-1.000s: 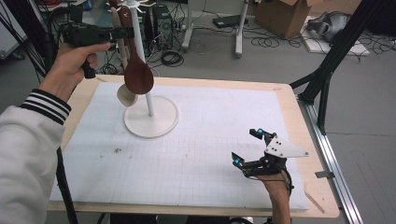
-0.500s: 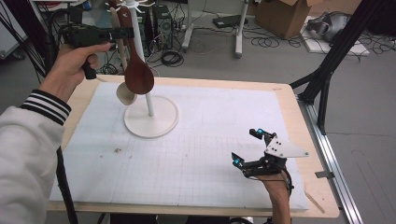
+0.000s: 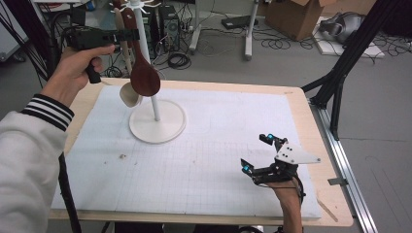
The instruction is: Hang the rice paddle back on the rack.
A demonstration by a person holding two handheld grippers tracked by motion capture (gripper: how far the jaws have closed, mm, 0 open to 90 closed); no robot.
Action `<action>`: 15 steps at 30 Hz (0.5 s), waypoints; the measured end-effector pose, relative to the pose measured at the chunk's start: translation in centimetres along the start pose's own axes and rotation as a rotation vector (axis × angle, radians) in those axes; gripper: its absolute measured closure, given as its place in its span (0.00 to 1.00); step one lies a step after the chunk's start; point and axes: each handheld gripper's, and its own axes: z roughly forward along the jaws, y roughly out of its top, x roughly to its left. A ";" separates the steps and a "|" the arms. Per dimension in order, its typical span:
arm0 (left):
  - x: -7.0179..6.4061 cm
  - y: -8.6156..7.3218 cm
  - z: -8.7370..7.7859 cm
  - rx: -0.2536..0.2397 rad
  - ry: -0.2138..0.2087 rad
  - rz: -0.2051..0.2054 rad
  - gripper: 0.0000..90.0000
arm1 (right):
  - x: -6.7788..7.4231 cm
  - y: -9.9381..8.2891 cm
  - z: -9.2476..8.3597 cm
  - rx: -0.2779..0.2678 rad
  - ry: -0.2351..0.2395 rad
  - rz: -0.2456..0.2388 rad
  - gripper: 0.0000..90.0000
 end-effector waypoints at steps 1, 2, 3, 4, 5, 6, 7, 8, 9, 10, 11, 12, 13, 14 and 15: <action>0.0 0.0 0.0 -0.001 0.000 0.001 0.80 | 0.0 0.0 0.0 0.000 -0.001 -0.001 0.01; 0.1 0.0 -0.1 0.002 0.003 0.001 0.80 | 0.0 0.0 0.0 0.000 0.000 0.000 0.01; 0.1 0.0 -0.1 0.001 0.003 0.000 0.80 | 0.0 0.0 0.0 0.001 -0.001 0.006 0.01; 0.1 -0.1 -0.1 -0.002 0.005 0.002 0.80 | 0.0 0.0 0.0 0.002 -0.002 0.005 0.01; 0.1 -0.1 -0.1 -0.005 0.007 -0.001 0.80 | 0.0 0.0 0.0 0.002 -0.002 0.005 0.01; 0.1 -0.1 -0.1 -0.009 0.008 -0.006 0.80 | 0.0 0.0 0.0 0.000 -0.002 0.000 0.01; 0.0 -0.1 -0.1 -0.006 0.008 -0.003 0.80 | 0.0 0.0 0.0 0.000 -0.002 0.000 0.01; 0.0 -0.1 -0.1 -0.002 0.006 0.004 0.79 | 0.0 0.0 0.0 0.000 -0.002 0.000 0.01; 0.0 -0.1 -0.1 -0.002 0.008 0.008 0.79 | 0.0 0.0 0.0 0.001 -0.002 0.000 0.01; 0.0 -0.1 -0.1 -0.001 0.010 0.009 0.79 | 0.0 0.0 0.0 0.000 -0.001 0.001 0.01; 0.0 -0.1 -0.2 0.001 0.011 0.011 0.78 | 0.0 0.0 0.0 0.000 -0.001 0.000 0.01; -0.1 -0.1 -0.2 -0.002 0.012 0.009 0.77 | 0.0 0.0 0.0 0.000 -0.001 -0.001 0.01; -0.1 -0.2 -0.2 -0.005 0.014 0.005 0.76 | 0.0 0.0 0.0 -0.001 -0.001 0.001 0.01; 0.0 -0.2 -0.3 -0.001 0.016 0.009 0.76 | 0.0 0.0 0.0 0.000 -0.002 0.000 0.01; 0.0 -0.2 -0.3 -0.003 0.019 0.008 0.76 | 0.0 0.0 0.0 0.000 -0.001 0.001 0.01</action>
